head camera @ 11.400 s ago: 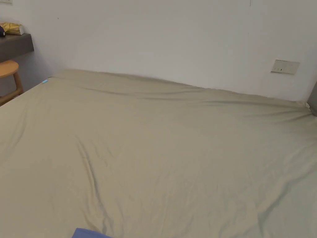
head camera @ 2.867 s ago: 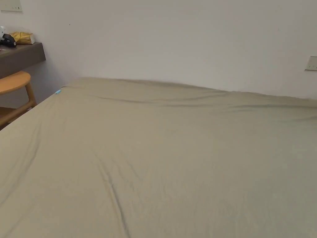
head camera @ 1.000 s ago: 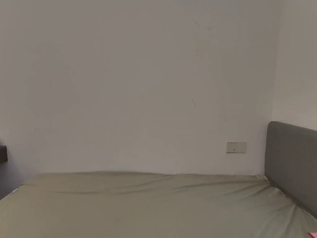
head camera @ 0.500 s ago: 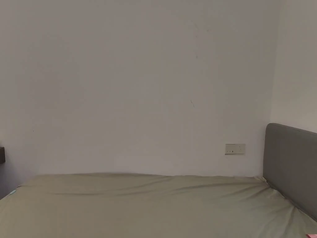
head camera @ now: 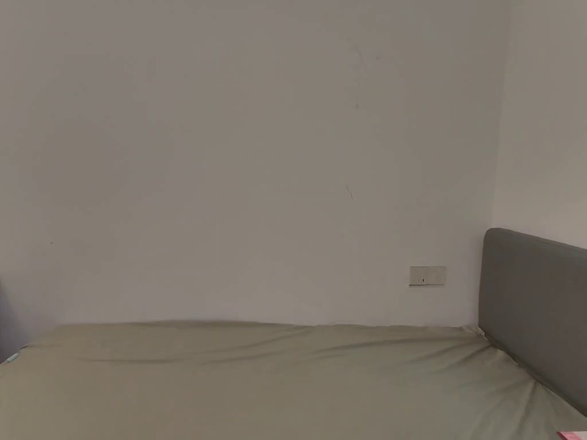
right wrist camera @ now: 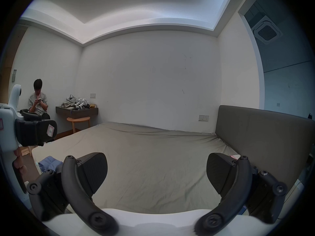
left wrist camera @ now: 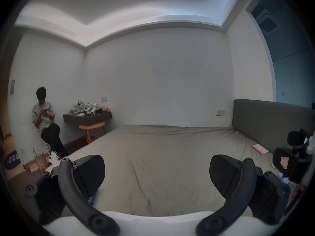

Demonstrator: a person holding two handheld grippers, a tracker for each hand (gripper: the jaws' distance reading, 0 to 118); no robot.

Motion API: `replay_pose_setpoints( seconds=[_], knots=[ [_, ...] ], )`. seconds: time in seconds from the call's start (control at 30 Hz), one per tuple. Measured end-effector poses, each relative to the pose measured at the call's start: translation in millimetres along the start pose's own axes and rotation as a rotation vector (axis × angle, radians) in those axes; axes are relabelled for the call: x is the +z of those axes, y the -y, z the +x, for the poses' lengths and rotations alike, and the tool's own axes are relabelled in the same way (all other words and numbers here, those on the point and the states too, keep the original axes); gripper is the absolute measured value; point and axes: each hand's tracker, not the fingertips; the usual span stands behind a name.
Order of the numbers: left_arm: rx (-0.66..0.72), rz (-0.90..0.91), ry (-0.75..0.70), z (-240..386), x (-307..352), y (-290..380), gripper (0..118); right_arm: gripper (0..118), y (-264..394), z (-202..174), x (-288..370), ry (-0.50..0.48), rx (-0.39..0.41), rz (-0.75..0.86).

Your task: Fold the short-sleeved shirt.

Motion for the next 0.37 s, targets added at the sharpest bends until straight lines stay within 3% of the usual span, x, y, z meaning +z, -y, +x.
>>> replay_pose_setpoints(
  seconds=[0.17, 0.37],
  knots=[
    [0.001, -0.009, -0.021, -5, -1, 2, 118, 117, 2, -1, -2, 0.008, 0.005, -0.006],
    [-0.075, -0.150, -0.125, 10, -6, 10, 118, 117, 3, -2, -5, 0.009, -0.025, -0.010]
  ],
)
